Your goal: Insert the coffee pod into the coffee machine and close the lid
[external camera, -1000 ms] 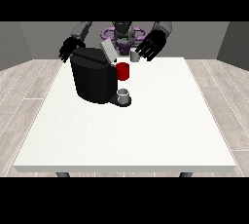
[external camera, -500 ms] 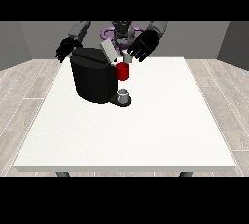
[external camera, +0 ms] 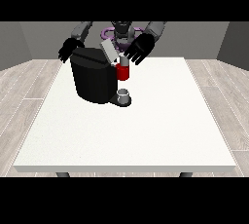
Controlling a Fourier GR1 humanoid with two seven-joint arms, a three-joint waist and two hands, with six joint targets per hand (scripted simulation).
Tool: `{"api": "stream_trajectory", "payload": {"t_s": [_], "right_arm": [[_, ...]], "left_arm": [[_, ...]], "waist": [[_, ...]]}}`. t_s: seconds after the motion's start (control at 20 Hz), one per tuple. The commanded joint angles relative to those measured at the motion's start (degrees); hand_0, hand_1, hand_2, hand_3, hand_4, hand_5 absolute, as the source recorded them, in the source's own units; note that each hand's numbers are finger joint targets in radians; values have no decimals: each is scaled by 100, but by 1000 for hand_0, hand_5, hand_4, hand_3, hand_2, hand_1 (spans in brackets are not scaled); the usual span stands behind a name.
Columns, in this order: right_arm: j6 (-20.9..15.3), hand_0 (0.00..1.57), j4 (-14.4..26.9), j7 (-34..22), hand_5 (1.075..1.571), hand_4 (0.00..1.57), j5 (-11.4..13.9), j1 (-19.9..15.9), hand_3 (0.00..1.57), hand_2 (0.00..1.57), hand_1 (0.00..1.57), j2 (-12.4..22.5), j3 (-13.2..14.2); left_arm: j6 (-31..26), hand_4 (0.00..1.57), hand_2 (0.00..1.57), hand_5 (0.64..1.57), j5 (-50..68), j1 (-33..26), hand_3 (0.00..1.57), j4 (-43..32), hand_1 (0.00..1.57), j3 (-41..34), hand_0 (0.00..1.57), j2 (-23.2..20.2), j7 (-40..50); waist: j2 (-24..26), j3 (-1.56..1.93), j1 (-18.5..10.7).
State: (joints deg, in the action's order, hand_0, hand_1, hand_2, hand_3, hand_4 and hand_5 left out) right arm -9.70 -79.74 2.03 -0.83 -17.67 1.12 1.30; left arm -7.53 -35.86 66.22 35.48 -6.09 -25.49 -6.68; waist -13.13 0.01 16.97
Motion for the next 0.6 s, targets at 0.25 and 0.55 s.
{"api": "stream_trajectory", "payload": {"t_s": [0.25, 0.55], "right_arm": [[170, 0, -58, 38, 1571, 481, -163, 348, 0, 0, 0, 157, 154], [-141, 0, 62, 222, 1571, 448, -88, -162, 0, 0, 0, 28, 257]], "left_arm": [[4, 500, 1272, 1571, -70, -242, 1200, 7, 1203, 39, 1203, 112, -152], [-186, 492, 1239, 1571, -110, 101, 1182, -17, 1164, 13, 1164, -20, -130]], "waist": [[227, 0, -44], [-134, 0, -195]]}}
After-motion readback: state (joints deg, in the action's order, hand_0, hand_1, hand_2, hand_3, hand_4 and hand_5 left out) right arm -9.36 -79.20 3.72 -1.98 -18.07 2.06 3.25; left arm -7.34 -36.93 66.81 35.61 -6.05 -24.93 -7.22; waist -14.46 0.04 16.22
